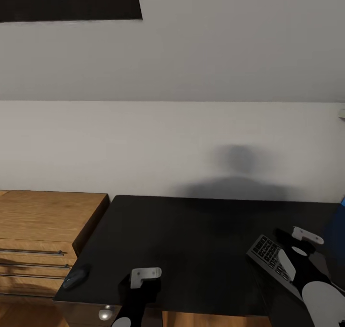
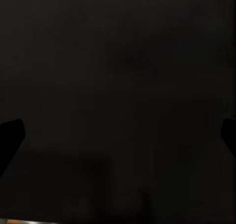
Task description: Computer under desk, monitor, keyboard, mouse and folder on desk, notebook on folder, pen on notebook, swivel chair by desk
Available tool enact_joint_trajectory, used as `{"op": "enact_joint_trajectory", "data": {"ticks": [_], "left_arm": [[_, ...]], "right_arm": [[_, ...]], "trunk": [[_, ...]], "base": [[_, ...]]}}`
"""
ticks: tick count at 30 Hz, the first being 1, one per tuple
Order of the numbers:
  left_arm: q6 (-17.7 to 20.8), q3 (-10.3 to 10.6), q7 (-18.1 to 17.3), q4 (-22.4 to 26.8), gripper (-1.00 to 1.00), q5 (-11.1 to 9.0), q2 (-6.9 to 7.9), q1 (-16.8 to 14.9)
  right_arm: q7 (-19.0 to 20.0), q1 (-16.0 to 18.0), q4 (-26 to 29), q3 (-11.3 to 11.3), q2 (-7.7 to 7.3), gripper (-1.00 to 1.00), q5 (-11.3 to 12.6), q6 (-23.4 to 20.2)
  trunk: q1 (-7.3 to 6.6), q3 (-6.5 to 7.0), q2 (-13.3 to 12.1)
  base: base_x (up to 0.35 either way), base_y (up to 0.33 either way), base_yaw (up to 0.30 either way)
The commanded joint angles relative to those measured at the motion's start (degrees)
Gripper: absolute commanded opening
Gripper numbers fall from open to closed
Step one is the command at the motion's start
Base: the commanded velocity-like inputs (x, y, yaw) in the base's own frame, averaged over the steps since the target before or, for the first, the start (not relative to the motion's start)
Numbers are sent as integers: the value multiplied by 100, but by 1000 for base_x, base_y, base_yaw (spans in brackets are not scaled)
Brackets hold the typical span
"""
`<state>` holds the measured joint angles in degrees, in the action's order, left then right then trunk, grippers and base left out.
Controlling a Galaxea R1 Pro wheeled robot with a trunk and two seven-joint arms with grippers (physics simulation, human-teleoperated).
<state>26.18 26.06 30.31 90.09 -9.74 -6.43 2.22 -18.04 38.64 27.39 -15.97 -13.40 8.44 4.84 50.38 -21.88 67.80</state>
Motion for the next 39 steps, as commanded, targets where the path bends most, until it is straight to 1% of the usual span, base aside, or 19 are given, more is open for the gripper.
{"op": "enact_joint_trajectory", "data": {"ticks": [1,4,5,10,13,14,19,21,22,26,27,30,39], "left_arm": [[11,9,45,8,100,-54,0,-2],[9,21,45,8,100,-54,1,-2],[5,27,45,8,100,-54,1,-2],[3,29,45,8,100,-54,1,-2],[2,30,45,8,100,-54,1,-2],[-3,24,45,8,100,-54,1,-2],[-6,24,45,11,100,-54,5,-2],[-7,25,45,25,100,-54,8,-2],[-7,25,45,60,100,-54,9,-2],[-13,30,45,137,100,-60,9,-2],[-19,64,50,174,100,-62,5,-2],[-22,160,94,191,100,-63,2,-2],[-25,193,210,192,100,-63,1,-2]], "right_arm": [[-4,4,-37,5,-21,100,68,52],[-5,3,-204,-31,-111,100,101,83],[-6,3,-355,-148,-198,100,187,96],[-6,3,-433,-342,-297,100,352,94],[-10,3,-453,-416,-337,100,428,79],[-28,3,-471,-471,-373,100,489,64],[-43,6,-477,-493,-385,100,507,28],[-47,9,-474,-498,-388,100,510,-92],[-44,10,-471,-501,-390,100,511,-320],[-40,11,-454,-503,-391,100,508,-606],[-41,12,-449,-503,-391,100,505,-702],[-48,12,-447,-503,-391,100,502,-788],[-50,14,-457,-504,-391,100,501,-862]], "trunk": [[0,-5,4],[0,-5,4],[0,-5,4],[0,-5,4],[0,-5,4],[0,-5,4],[0,-5,4],[0,-5,4],[0,-5,4],[0,-5,4],[22,-23,44],[88,-77,164],[286,-239,525]], "base": [[0,0,0],[0,0,0],[0,0,0],[0,0,0],[19,0,0],[145,0,0],[157,0,0],[75,0,0],[34,0,0],[19,0,0],[5,0,0],[2,0,0],[0,0,0]]}}
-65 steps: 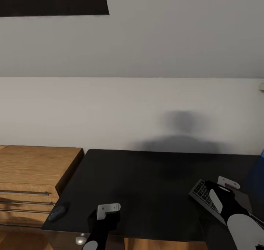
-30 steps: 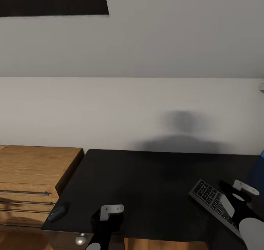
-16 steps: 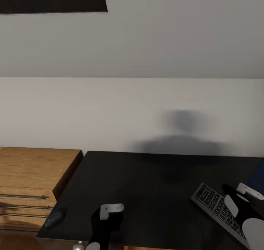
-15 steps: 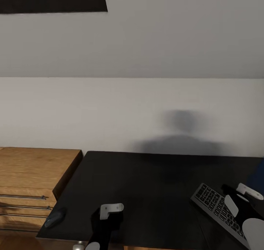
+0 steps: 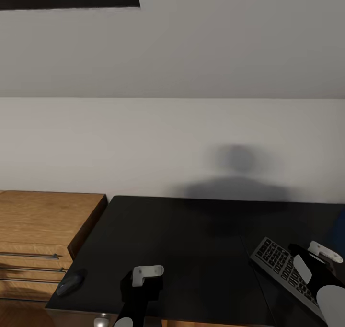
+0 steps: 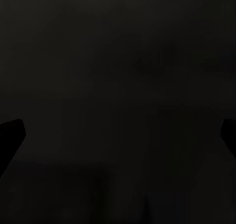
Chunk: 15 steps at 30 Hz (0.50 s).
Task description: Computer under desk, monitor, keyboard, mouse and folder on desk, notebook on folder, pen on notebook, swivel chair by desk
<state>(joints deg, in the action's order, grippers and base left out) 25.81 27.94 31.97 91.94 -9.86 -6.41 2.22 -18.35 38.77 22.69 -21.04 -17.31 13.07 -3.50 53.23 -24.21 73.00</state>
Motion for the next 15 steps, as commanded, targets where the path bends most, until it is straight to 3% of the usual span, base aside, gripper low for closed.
{"op": "enact_joint_trajectory", "data": {"ticks": [1,15], "left_arm": [[12,7,47,8,100,-51,0,-2],[20,10,63,9,100,-51,0,-2]], "right_arm": [[-19,1,12,4,0,100,37,-29],[-19,5,4,7,0,100,37,-36]], "trunk": [[23,-24,45],[330,-275,607]], "base": [[0,0,0],[0,0,0]]}}
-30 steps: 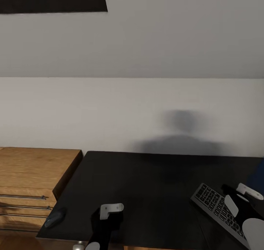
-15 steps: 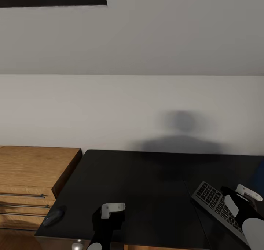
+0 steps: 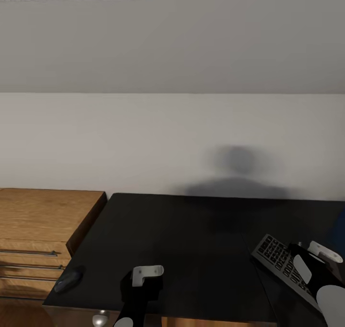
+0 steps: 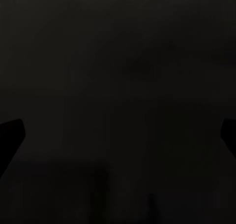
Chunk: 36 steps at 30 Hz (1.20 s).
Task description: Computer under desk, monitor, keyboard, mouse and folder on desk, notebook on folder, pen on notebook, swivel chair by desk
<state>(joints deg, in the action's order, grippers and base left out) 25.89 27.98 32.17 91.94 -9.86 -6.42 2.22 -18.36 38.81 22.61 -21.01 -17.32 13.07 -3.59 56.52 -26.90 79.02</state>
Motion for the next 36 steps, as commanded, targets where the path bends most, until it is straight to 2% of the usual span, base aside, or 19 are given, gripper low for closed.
{"op": "enact_joint_trajectory", "data": {"ticks": [1,9,13,25,36], "left_arm": [[12,6,43,8,100,-51,0,-2],[11,6,49,8,100,-51,0,-2],[20,6,48,4,100,-52,0,-2],[38,-2,44,-50,100,-60,25,-2],[38,6,42,-112,100,-51,22,-2]], "right_arm": [[-19,2,11,3,0,100,38,-27],[-19,1,7,9,0,100,30,-34],[-19,2,7,9,0,100,21,-190],[-19,4,7,16,9,100,11,-221],[13,-1,16,36,21,100,11,-221]], "trunk": [[23,-23,45],[199,-167,366],[199,-167,366],[199,-167,366],[199,-167,366]], "base": [[0,0,0],[0,0,0],[0,0,0],[-4,1,0],[-194,148,0]]}}
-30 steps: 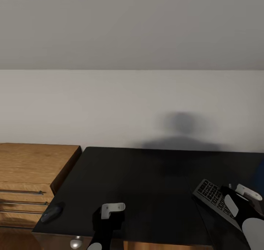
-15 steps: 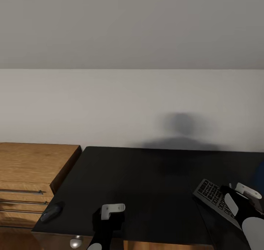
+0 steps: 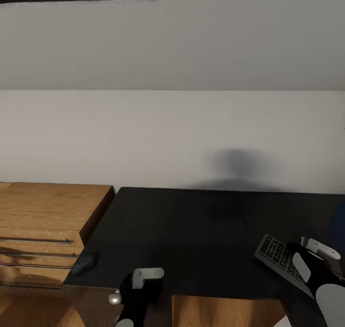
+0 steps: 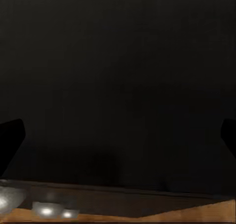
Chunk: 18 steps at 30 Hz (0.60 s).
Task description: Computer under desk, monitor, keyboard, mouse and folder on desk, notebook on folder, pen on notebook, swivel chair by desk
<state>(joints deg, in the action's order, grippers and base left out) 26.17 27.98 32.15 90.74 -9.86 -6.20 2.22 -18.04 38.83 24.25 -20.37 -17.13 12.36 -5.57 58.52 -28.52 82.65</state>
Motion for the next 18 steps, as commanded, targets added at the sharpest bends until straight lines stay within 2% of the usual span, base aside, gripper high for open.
{"op": "enact_joint_trajectory", "data": {"ticks": [1,7,18], "left_arm": [[11,6,42,7,100,-52,0,-2],[11,6,41,-14,100,-51,-3,-2],[11,30,37,-56,100,-51,-4,-2]], "right_arm": [[-18,-3,-149,-29,4,100,83,-21],[-8,-1,-143,-21,9,100,83,2],[6,-1,-131,13,37,100,79,38]], "trunk": [[-2,-6,3],[-2,-6,3],[-2,-6,3]], "base": [[-200,173,0],[-130,106,0],[-7,6,0]]}}
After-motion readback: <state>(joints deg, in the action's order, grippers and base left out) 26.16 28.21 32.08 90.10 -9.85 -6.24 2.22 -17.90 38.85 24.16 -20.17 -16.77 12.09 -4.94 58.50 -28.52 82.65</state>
